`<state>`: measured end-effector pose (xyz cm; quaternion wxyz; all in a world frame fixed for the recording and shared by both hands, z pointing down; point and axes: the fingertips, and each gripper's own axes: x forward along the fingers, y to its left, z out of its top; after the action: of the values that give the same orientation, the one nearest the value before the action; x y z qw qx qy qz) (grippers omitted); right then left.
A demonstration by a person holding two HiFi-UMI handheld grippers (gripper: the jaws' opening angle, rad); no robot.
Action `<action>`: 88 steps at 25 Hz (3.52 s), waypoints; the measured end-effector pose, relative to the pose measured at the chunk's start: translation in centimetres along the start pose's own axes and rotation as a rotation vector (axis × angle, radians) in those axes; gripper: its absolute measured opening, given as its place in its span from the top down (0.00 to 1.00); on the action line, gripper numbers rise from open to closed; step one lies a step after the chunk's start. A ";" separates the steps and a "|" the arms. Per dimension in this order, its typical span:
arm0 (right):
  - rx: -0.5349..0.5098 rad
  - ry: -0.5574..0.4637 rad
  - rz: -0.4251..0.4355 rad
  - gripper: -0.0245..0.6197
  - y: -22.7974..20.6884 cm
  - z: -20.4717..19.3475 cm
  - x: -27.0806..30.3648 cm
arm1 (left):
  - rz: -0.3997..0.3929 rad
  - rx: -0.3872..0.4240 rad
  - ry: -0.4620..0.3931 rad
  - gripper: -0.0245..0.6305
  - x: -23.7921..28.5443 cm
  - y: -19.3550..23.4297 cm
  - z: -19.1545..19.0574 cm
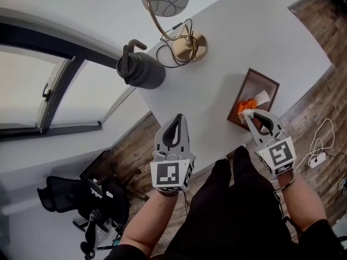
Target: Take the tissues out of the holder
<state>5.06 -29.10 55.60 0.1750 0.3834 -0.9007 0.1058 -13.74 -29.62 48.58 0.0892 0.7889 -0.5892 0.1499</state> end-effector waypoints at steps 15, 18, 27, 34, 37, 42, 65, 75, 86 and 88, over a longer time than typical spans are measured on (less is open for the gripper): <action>-0.013 -0.051 -0.018 0.90 -0.1 4.0 -1.9 | 0.026 0.022 -0.056 0.96 -1.5 1.2 3.5; -0.016 -0.063 -0.021 0.90 -0.2 4.7 -2.4 | 0.023 0.027 -0.073 0.96 -1.8 0.9 4.4; -0.044 -0.093 -0.024 0.90 -0.2 7.2 -3.8 | 0.040 0.032 -0.108 0.96 -2.7 0.9 6.7; -0.070 -0.135 -0.018 0.90 -0.6 10.2 -4.8 | 0.065 0.027 -0.149 0.96 -3.2 1.6 9.3; -0.065 -0.147 -0.023 0.90 -1.1 11.3 -5.2 | 0.075 0.031 -0.177 0.96 -3.5 1.7 10.7; -0.078 -0.177 -0.010 0.90 -1.2 13.7 -5.5 | 0.117 0.020 -0.207 0.96 -4.1 3.0 12.2; -0.157 -0.291 -0.086 0.90 -5.4 22.8 -6.4 | 0.117 0.073 -0.315 0.96 -3.5 5.4 19.8; -0.174 -0.369 -0.119 0.90 -7.0 27.9 -7.0 | 0.112 0.111 -0.375 0.96 -3.6 6.3 24.5; -0.179 -0.408 -0.149 0.90 -7.2 29.0 -7.0 | 0.109 0.122 -0.375 0.96 -3.7 7.0 24.6; -0.176 -0.409 -0.159 0.90 -7.3 28.9 -7.0 | 0.109 0.119 -0.378 0.96 -3.7 7.1 24.6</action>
<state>8.12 -38.94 26.77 0.0296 0.4498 -0.8901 -0.0672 -18.29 -36.14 23.98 -0.0779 0.7739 -0.6273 0.0382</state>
